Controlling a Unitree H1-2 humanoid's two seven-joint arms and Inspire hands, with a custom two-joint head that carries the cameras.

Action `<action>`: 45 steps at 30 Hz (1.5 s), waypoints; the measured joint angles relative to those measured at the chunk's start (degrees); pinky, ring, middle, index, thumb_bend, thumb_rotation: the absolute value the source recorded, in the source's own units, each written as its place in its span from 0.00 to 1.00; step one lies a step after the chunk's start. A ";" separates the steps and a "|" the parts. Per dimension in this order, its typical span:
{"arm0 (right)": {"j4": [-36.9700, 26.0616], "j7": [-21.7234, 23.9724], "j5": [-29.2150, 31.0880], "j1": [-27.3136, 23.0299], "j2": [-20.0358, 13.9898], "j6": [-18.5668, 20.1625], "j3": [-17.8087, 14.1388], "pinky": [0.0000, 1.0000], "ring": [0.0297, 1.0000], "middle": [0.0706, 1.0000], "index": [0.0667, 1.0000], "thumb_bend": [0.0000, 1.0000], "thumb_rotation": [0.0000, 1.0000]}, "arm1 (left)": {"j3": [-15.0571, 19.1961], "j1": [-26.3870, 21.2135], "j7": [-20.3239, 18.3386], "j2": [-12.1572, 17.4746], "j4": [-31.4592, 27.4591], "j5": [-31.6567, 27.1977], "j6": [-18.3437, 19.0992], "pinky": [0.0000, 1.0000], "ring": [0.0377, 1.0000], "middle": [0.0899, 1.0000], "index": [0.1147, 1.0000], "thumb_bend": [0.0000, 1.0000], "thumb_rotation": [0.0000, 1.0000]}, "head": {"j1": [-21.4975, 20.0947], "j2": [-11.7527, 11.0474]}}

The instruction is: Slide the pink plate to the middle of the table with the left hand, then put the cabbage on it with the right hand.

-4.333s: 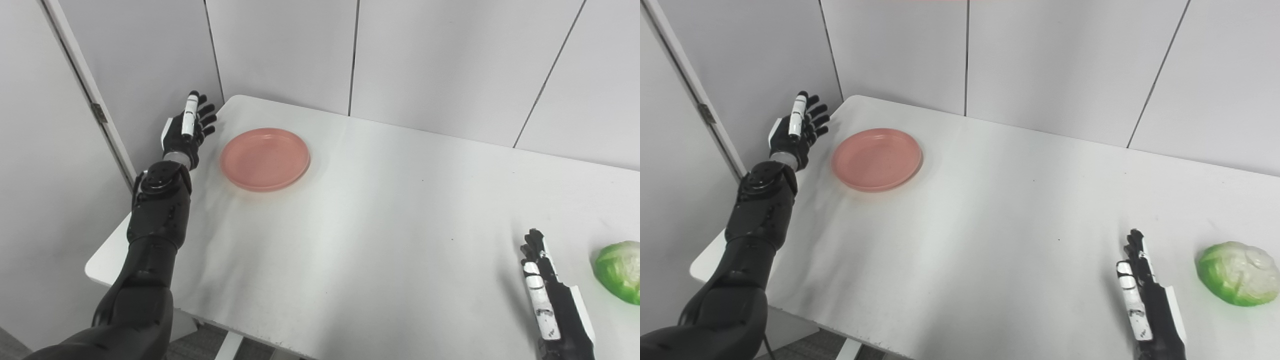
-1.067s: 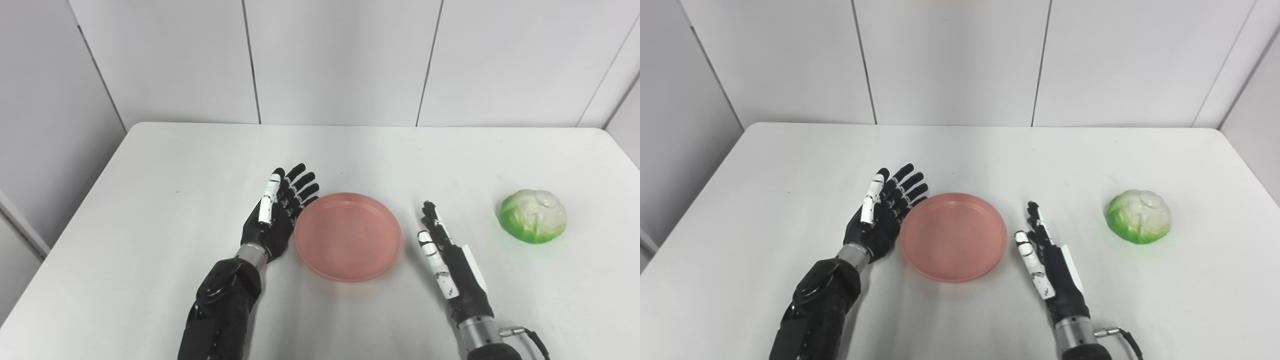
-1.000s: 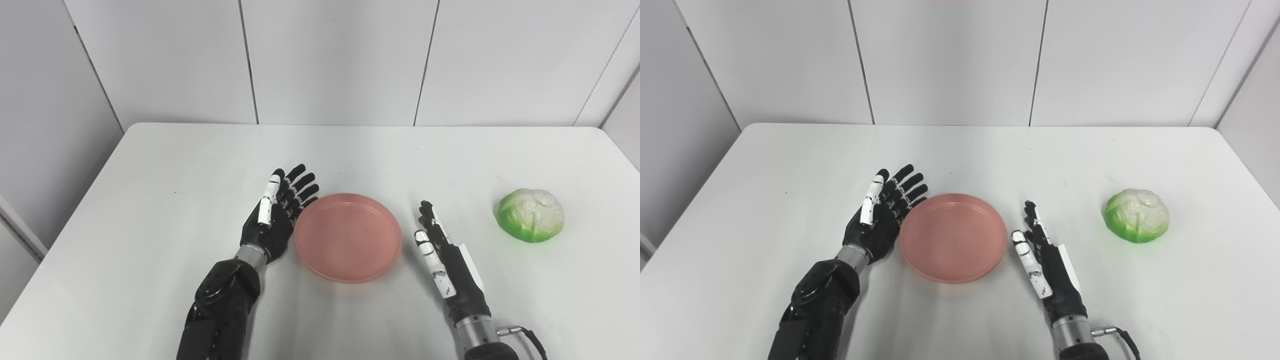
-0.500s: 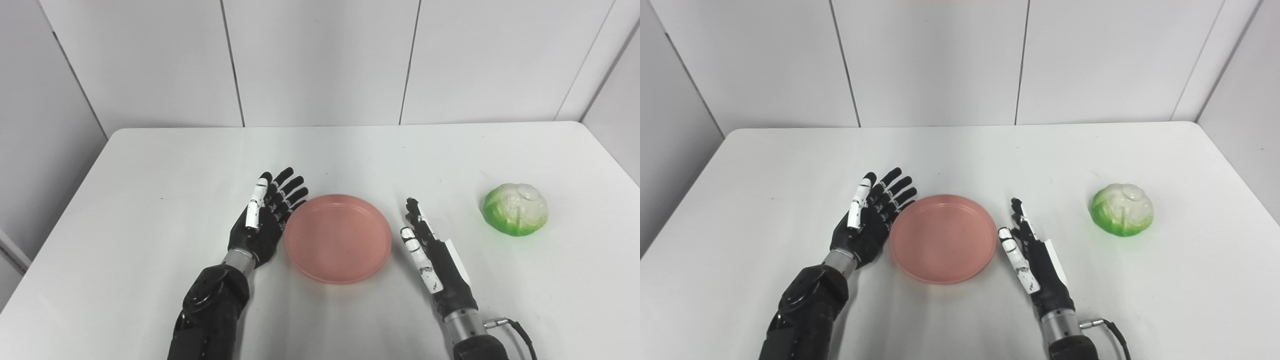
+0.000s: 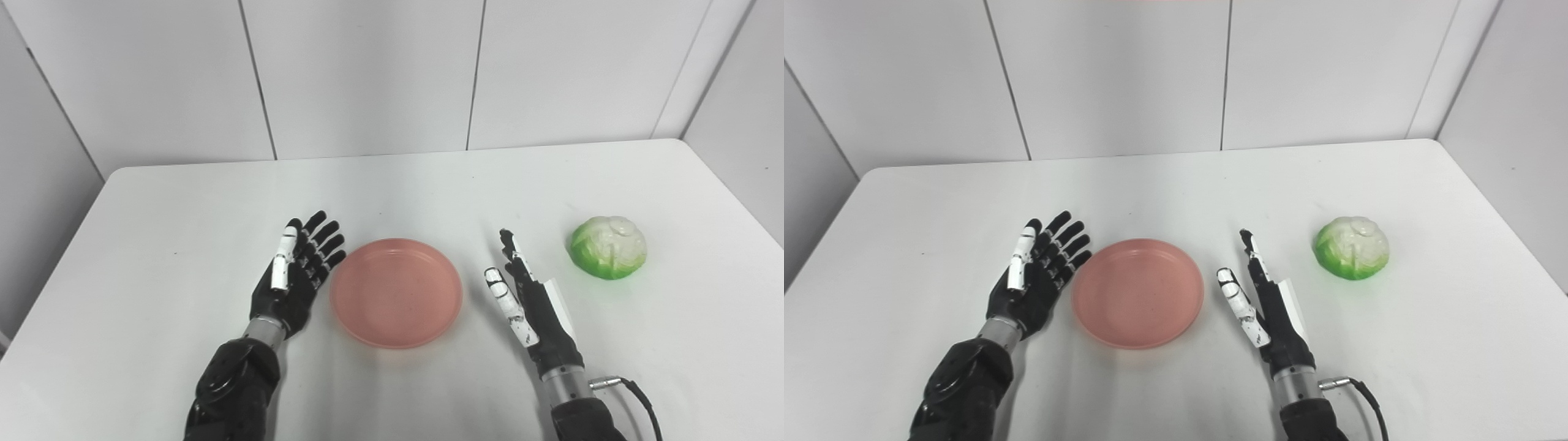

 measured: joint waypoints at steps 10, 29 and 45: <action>-7.44 -0.49 -7.11 -6.28 -4.21 3.35 -1.85 0.81 0.86 0.89 0.91 0.60 0.92 | 0.44 0.54 -2.57 1.72 1.96 -0.25 -4.62 0.93 0.92 0.91 0.90 0.38 1.00 | -8.32 -2.28; -19.22 4.16 -13.91 -11.37 -16.13 12.02 -12.31 0.86 0.93 0.96 0.98 0.92 0.59 | 2.68 0.43 -7.61 5.15 5.79 -1.76 -8.30 0.85 0.85 0.84 0.83 0.44 0.92 | -16.61 -4.13; -15.49 9.13 -14.67 -6.96 -22.55 19.29 -15.73 0.85 0.95 1.00 1.00 1.00 0.58 | 3.20 0.07 -8.46 6.73 7.18 -3.73 -8.25 0.82 0.83 0.83 0.82 0.47 0.86 | -18.19 -2.81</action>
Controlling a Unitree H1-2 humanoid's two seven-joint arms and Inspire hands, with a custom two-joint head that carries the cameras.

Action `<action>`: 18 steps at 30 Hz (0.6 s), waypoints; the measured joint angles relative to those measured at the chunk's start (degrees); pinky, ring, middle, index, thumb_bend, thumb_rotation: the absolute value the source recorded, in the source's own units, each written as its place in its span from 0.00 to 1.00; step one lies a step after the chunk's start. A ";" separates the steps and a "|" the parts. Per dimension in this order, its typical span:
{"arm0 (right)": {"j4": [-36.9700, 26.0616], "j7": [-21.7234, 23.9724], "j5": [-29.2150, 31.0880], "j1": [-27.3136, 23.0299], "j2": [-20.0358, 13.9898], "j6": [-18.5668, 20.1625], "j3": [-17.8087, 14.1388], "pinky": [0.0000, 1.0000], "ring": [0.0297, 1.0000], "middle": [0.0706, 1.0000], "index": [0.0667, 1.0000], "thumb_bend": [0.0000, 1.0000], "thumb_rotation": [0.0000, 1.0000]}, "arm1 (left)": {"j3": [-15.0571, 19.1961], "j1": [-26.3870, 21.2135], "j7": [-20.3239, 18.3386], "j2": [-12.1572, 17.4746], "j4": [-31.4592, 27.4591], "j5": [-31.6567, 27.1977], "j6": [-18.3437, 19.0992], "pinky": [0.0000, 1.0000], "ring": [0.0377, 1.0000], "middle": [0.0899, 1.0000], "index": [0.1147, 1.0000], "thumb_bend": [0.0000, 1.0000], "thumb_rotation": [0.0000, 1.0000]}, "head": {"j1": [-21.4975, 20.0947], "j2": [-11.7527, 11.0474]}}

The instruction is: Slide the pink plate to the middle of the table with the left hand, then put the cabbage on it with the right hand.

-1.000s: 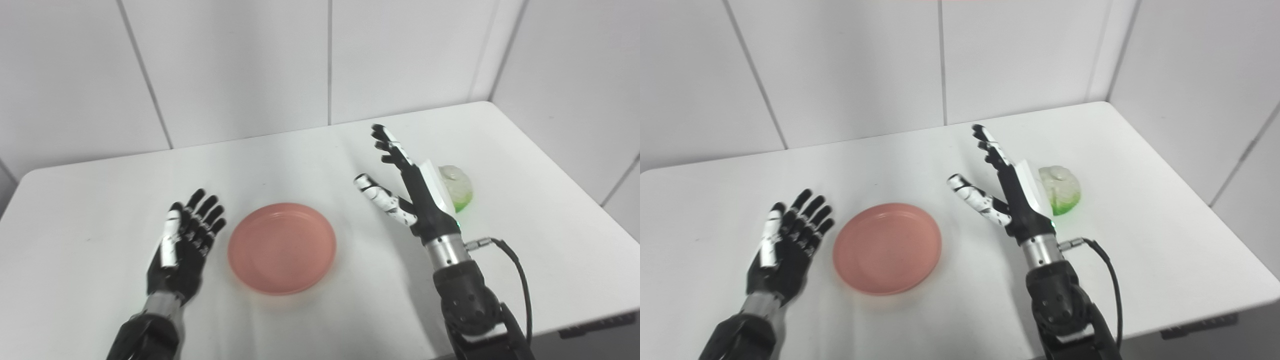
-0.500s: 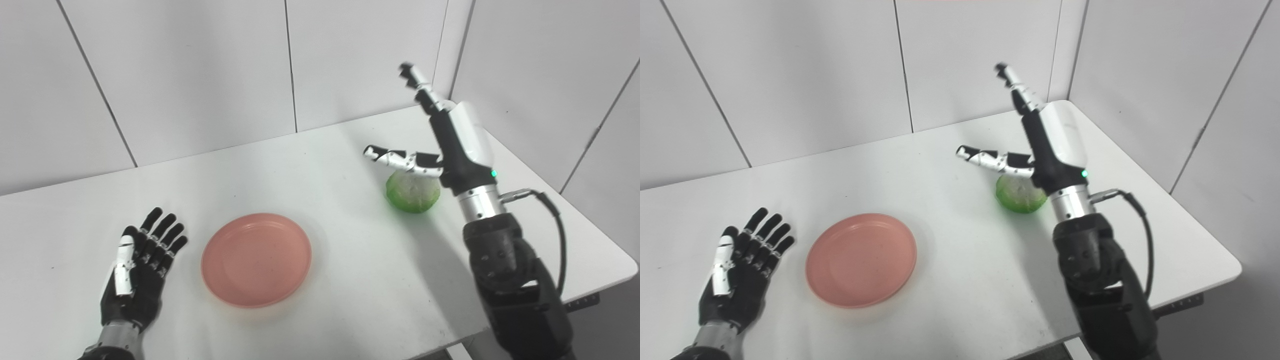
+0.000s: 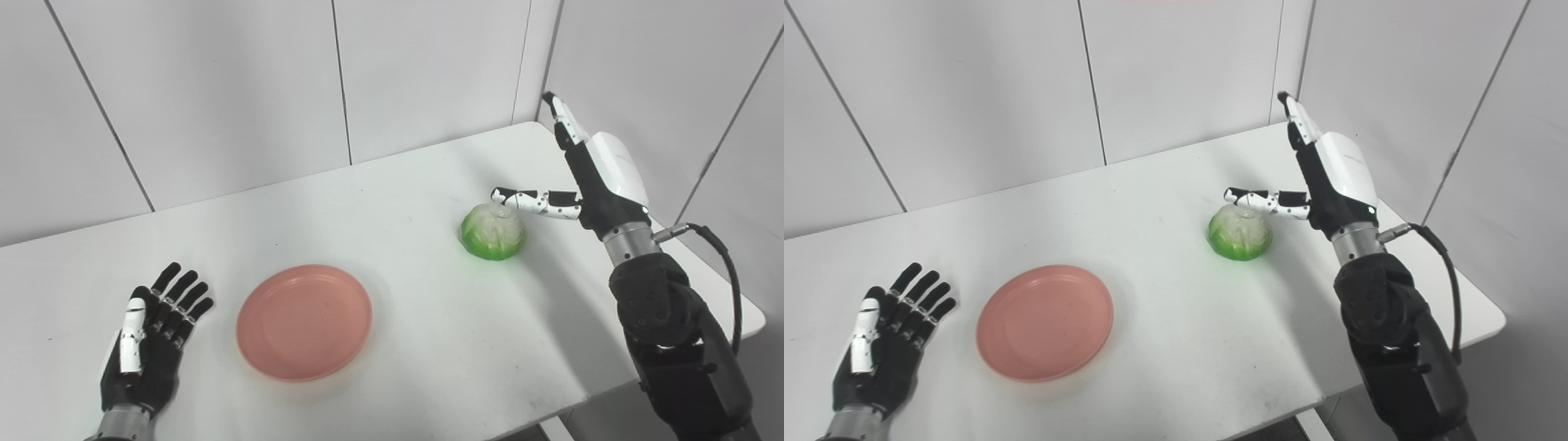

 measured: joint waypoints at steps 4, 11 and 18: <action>1.42 0.34 0.33 0.01 0.01 0.39 0.64 0.84 0.96 1.00 1.00 1.00 0.57 | 0.13 -0.34 0.00 0.26 0.33 -0.27 0.13 0.80 0.81 0.82 0.80 0.48 0.83 | -0.26 0.17; 5.52 1.36 2.82 -0.02 0.04 1.77 1.01 0.78 0.95 1.00 1.00 1.00 0.54 | 0.12 -0.35 0.00 1.08 0.35 -0.31 0.19 0.79 0.81 0.82 0.80 0.48 0.85 | -0.26 0.79; 10.32 1.53 4.36 -0.74 -1.07 1.77 2.17 0.85 0.97 1.00 1.00 1.00 0.56 | 0.13 -0.34 -0.16 1.31 0.23 -0.32 0.73 0.80 0.81 0.81 0.80 0.47 0.85 | -0.35 1.49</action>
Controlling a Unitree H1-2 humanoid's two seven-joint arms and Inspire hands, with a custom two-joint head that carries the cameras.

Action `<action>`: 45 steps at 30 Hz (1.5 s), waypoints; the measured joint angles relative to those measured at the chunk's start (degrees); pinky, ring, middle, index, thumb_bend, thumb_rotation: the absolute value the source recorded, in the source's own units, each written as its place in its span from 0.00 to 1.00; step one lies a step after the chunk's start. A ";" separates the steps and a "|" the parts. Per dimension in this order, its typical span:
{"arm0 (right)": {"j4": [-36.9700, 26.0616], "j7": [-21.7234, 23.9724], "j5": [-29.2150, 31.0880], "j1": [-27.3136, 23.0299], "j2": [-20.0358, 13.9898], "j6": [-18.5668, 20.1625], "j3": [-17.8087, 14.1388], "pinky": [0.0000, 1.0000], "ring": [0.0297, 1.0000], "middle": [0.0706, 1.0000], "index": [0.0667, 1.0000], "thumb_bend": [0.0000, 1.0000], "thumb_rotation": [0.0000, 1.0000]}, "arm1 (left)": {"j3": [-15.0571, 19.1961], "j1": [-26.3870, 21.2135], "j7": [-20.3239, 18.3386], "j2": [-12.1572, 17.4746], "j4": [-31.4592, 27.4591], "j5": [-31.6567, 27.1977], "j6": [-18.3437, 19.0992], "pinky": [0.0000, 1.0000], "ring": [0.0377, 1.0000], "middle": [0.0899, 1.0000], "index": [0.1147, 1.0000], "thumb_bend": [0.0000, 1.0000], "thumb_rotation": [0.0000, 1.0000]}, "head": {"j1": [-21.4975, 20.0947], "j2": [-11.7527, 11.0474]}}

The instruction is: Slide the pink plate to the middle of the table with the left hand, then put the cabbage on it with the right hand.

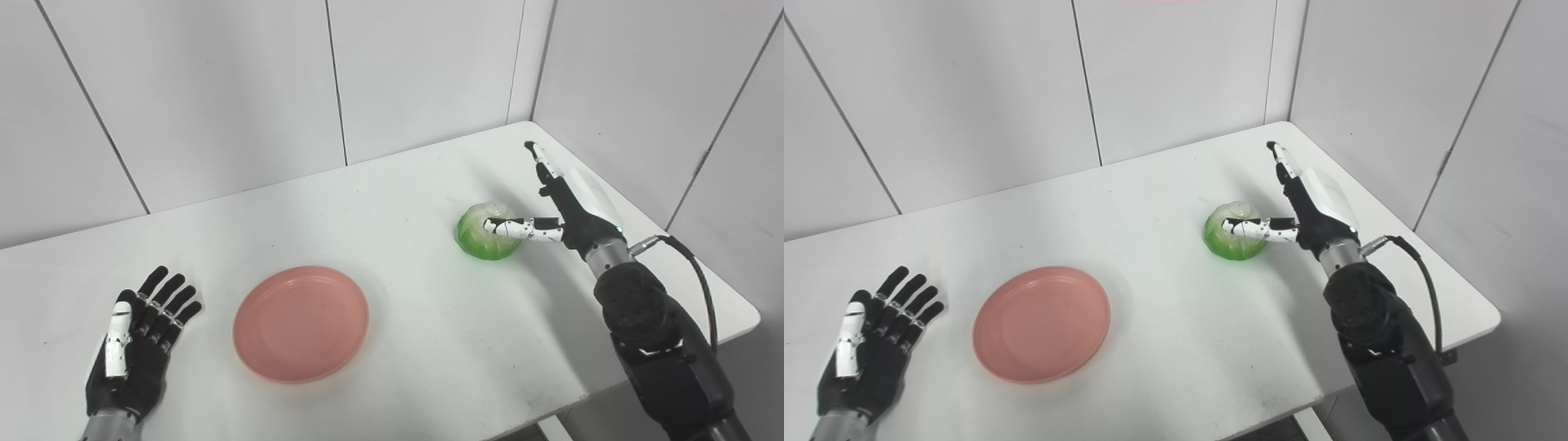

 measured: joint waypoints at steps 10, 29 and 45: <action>6.40 -0.09 1.34 -1.63 -2.94 -0.16 1.44 0.87 0.98 1.00 1.00 1.00 0.54 | 0.36 -0.05 -0.62 0.52 0.29 -1.22 0.59 0.79 0.81 0.82 0.80 0.48 0.81 | 0.61 1.05; 14.40 2.36 5.08 -6.74 -6.22 -0.47 6.41 0.74 0.93 1.00 1.00 1.00 0.51 | 1.09 -0.74 -2.13 1.23 1.72 -2.47 0.99 0.74 0.77 0.78 0.76 0.46 0.80 | 0.44 2.20; 17.89 5.47 5.87 -9.48 -6.75 -0.46 11.70 0.91 0.99 1.00 1.00 1.00 0.51 | 1.16 -0.68 -2.11 1.51 1.31 -2.46 1.48 0.74 0.77 0.78 0.76 0.46 0.80 | 0.88 2.99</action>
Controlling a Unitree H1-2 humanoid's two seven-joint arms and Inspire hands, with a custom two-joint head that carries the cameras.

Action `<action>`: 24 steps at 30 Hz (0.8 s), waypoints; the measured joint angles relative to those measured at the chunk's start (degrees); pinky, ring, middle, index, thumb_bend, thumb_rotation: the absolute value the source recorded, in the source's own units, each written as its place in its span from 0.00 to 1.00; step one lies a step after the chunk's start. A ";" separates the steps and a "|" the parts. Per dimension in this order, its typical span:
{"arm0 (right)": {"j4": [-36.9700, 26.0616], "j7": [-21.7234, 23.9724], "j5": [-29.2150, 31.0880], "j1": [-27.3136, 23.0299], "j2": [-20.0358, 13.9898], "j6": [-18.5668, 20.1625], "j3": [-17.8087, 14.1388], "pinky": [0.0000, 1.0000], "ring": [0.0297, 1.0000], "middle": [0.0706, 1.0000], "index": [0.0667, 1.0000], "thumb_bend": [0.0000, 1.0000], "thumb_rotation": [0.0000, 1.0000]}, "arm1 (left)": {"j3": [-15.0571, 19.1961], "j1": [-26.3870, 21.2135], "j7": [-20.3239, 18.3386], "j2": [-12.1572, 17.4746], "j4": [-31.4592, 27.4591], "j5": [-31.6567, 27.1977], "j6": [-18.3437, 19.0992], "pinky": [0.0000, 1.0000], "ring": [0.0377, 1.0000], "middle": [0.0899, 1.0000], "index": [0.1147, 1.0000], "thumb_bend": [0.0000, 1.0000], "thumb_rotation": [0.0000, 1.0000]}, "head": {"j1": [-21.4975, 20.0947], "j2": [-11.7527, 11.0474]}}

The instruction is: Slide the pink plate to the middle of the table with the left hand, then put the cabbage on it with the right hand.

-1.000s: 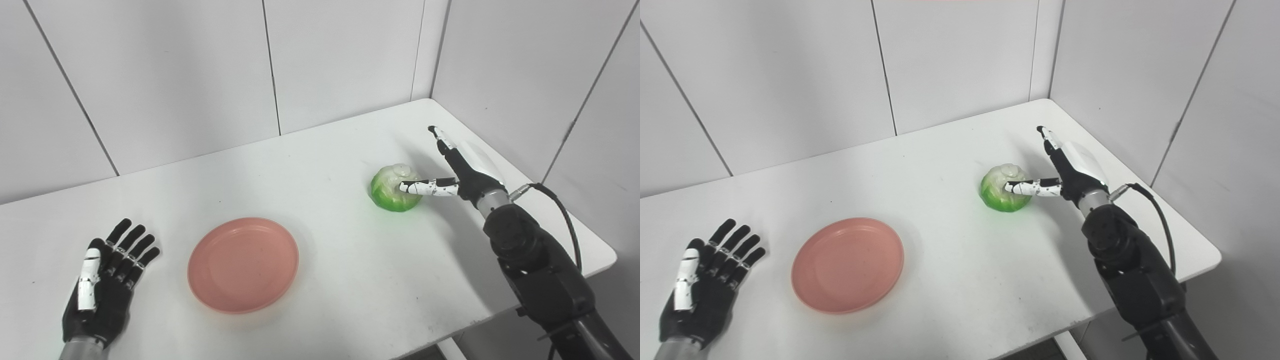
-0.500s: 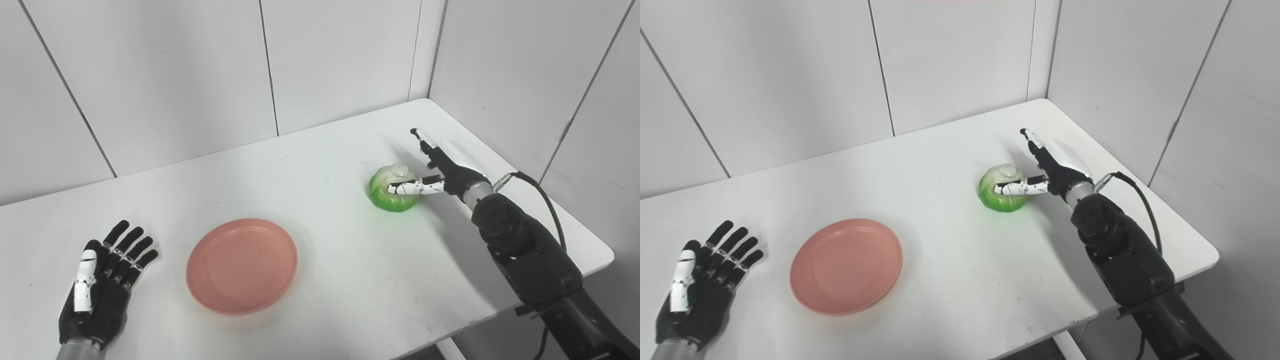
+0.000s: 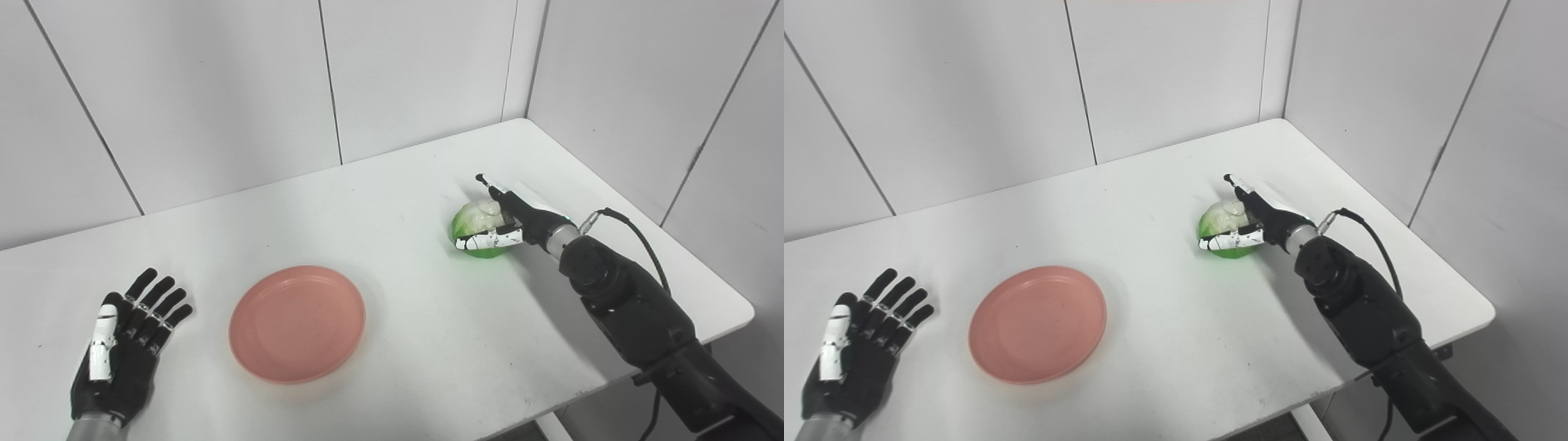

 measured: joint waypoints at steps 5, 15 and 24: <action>1.82 -0.08 0.01 -1.24 -0.04 -0.38 0.63 0.88 0.98 1.00 1.00 1.00 0.49 | -0.06 0.35 0.34 0.00 -0.84 0.06 0.82 0.73 0.76 0.77 0.75 0.47 0.80 | 0.09 0.18; 5.92 -0.92 -1.17 -3.13 -0.50 -1.83 2.79 0.87 0.95 0.98 1.00 1.00 0.47 | 0.00 0.85 1.27 -0.13 -2.64 -0.01 2.90 0.76 0.78 0.79 0.77 0.45 0.82 | 0.18 0.44; 7.68 -5.77 -1.05 -3.19 0.58 -3.68 1.46 0.56 0.58 0.60 0.63 0.91 0.09 | 0.09 0.81 1.17 -0.15 -2.50 -0.02 2.85 0.75 0.78 0.78 0.76 0.46 0.82 | 0.53 0.70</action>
